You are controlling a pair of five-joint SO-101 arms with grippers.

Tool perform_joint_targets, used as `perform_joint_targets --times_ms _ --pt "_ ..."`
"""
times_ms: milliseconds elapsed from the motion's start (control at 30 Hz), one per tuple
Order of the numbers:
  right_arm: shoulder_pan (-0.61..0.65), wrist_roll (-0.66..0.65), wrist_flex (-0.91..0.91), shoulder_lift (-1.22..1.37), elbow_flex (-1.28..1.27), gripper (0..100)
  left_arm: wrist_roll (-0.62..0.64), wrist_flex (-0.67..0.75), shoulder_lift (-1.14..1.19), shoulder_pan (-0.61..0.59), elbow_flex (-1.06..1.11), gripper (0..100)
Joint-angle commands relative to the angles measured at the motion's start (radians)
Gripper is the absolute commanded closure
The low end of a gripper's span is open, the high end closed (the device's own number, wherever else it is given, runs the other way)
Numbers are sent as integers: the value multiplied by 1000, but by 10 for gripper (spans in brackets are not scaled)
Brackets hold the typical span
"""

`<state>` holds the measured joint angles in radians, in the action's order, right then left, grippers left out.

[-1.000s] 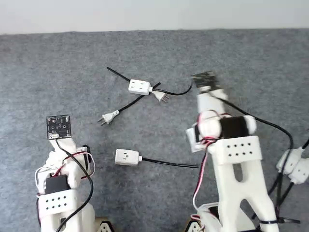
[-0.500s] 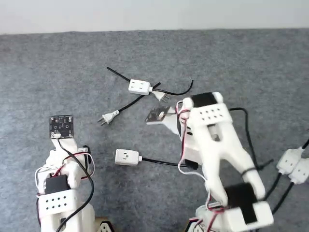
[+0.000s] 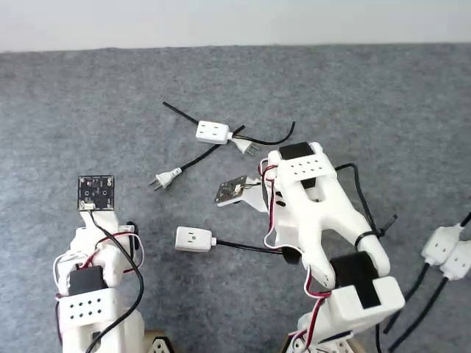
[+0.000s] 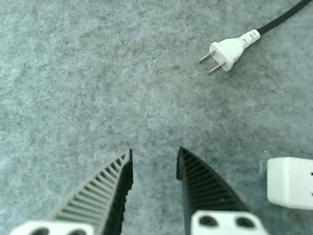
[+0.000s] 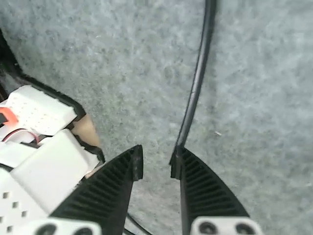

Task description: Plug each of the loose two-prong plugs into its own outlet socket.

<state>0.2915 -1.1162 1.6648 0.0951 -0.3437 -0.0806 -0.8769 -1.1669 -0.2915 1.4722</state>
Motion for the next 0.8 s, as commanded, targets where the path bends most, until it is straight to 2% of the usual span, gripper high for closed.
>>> perform_joint_targets --times_ms 0,200,300,433,767 --pt "-1 -12 -35 -2 32 897 -12 26 -11 9 -7 859" --pt "-1 -51 -39 -2 32 822 -38 26 -11 9 -7 859" --pt "-1 -51 -39 -2 32 839 -38 26 -11 9 -5 859" --pt "-8 -52 -41 1 23 913 -38 26 -11 9 -5 859" --pt "-68 -91 -71 91 32 855 -40 26 -11 9 -5 859"
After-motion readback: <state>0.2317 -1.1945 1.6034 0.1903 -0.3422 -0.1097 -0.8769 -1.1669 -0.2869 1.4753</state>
